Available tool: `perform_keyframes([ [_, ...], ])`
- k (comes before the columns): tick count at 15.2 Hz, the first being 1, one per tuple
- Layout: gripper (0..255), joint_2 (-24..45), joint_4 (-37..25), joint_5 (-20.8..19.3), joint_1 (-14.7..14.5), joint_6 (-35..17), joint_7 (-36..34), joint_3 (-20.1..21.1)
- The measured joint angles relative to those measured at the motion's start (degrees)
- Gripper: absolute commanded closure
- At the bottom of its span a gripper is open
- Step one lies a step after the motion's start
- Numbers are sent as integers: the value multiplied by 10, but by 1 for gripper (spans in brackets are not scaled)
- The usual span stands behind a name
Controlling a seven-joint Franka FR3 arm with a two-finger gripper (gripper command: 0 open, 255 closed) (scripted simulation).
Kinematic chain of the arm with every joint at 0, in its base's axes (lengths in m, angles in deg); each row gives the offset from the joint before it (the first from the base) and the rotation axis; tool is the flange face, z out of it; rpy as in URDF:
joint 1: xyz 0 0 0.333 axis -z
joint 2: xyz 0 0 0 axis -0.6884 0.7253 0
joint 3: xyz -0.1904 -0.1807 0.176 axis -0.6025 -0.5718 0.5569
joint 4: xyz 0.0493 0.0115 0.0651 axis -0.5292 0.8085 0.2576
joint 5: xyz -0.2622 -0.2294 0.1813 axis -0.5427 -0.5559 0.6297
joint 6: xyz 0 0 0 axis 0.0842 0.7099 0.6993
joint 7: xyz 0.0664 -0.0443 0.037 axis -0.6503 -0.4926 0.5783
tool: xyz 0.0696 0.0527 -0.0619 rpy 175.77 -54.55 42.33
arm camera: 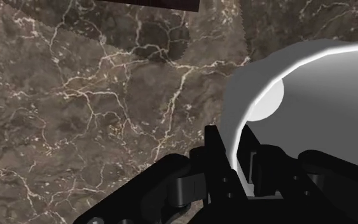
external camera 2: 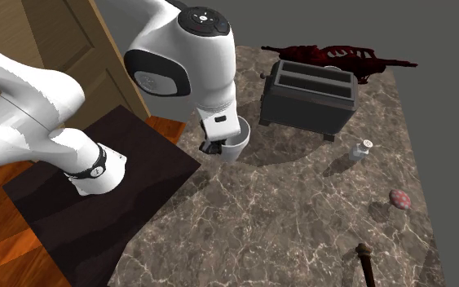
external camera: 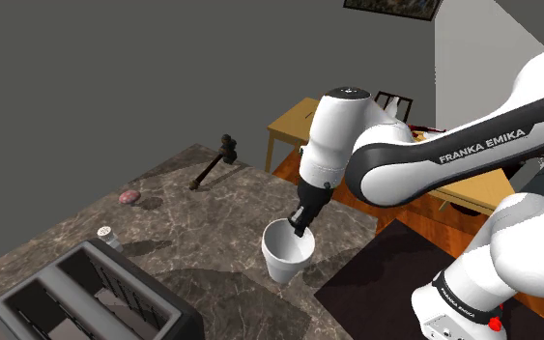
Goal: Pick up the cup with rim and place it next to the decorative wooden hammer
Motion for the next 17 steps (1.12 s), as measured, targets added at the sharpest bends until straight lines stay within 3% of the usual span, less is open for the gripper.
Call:
perform_keyframes([
  [17,255,-70,-79,3,-5,147,7,-29],
])
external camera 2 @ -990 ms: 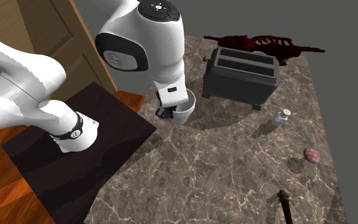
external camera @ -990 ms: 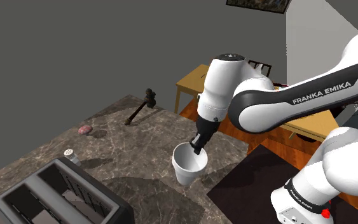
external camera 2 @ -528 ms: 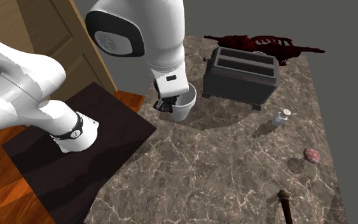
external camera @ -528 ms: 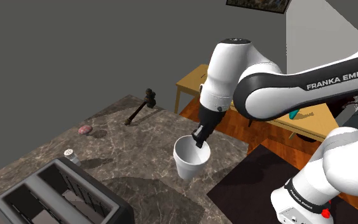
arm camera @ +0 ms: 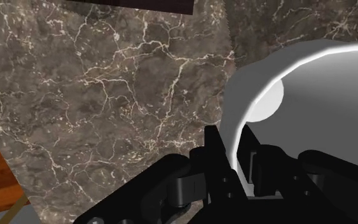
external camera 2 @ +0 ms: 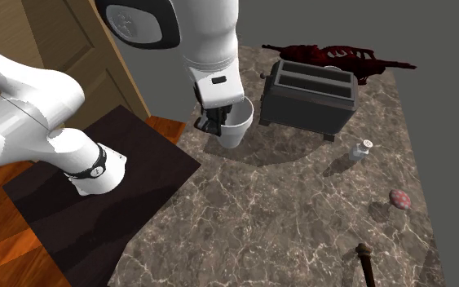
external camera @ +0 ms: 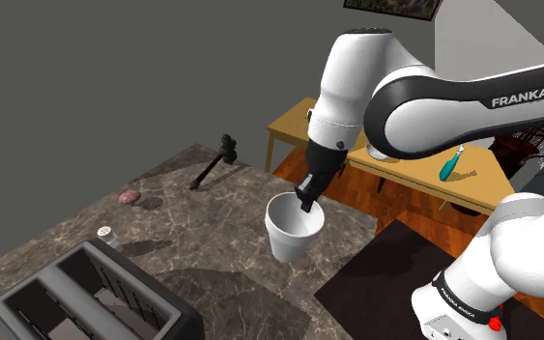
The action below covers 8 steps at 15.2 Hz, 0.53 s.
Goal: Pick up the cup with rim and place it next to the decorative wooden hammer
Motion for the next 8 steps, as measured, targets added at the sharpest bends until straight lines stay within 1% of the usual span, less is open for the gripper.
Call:
perform_keyframes([
  [8,255,-17,-52,-5,2,69,0,-12],
])
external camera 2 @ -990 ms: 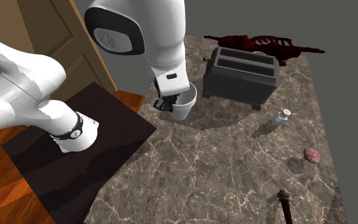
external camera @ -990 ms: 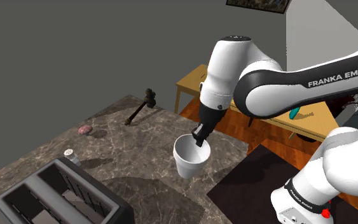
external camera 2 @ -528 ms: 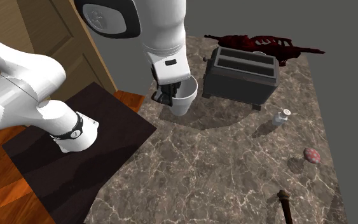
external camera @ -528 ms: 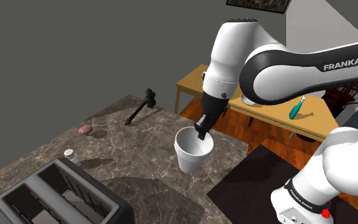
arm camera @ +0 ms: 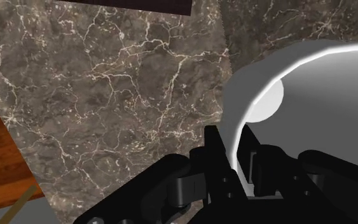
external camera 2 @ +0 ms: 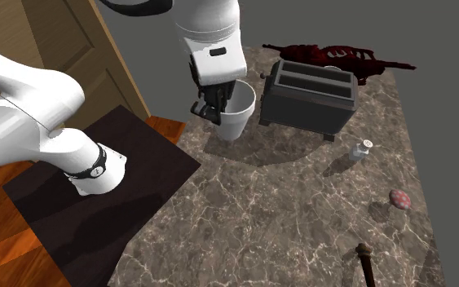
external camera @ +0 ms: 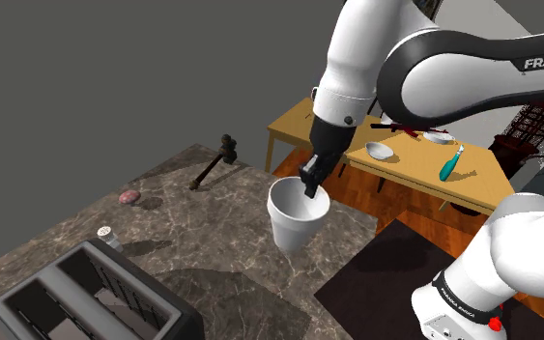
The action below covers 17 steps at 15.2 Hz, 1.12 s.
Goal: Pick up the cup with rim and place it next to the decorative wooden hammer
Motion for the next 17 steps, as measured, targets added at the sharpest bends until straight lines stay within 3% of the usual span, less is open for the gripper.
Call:
perform_keyframes([
  [6,255,42,-49,-23,22,12,21,-16],
  [17,255,242,-239,-106,81,16,73,-52],
])
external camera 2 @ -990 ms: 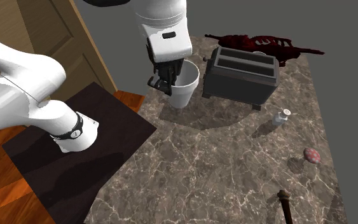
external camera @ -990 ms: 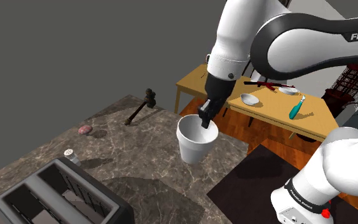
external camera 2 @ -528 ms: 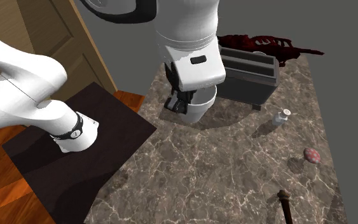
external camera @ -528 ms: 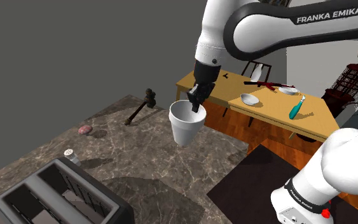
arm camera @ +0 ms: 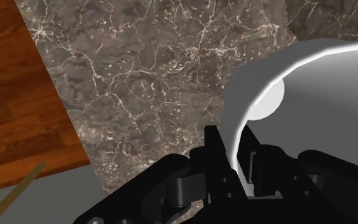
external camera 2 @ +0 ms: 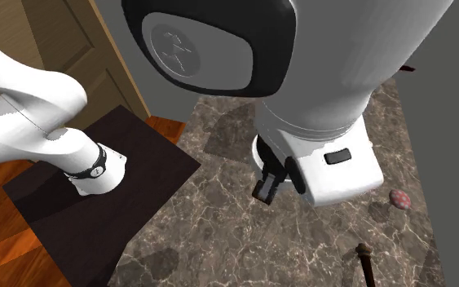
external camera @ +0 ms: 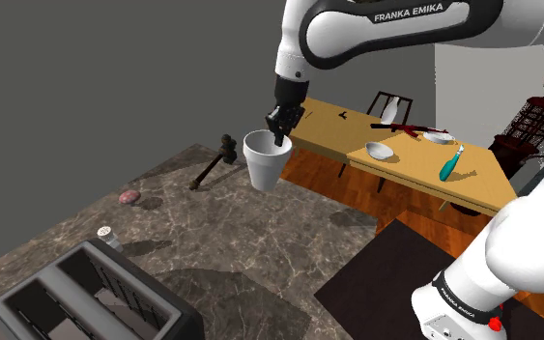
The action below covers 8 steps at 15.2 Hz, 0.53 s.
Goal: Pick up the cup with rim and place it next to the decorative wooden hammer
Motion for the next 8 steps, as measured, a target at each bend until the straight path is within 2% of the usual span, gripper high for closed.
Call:
perform_keyframes([
  [8,255,159,-194,-50,13,44,24,-20],
])
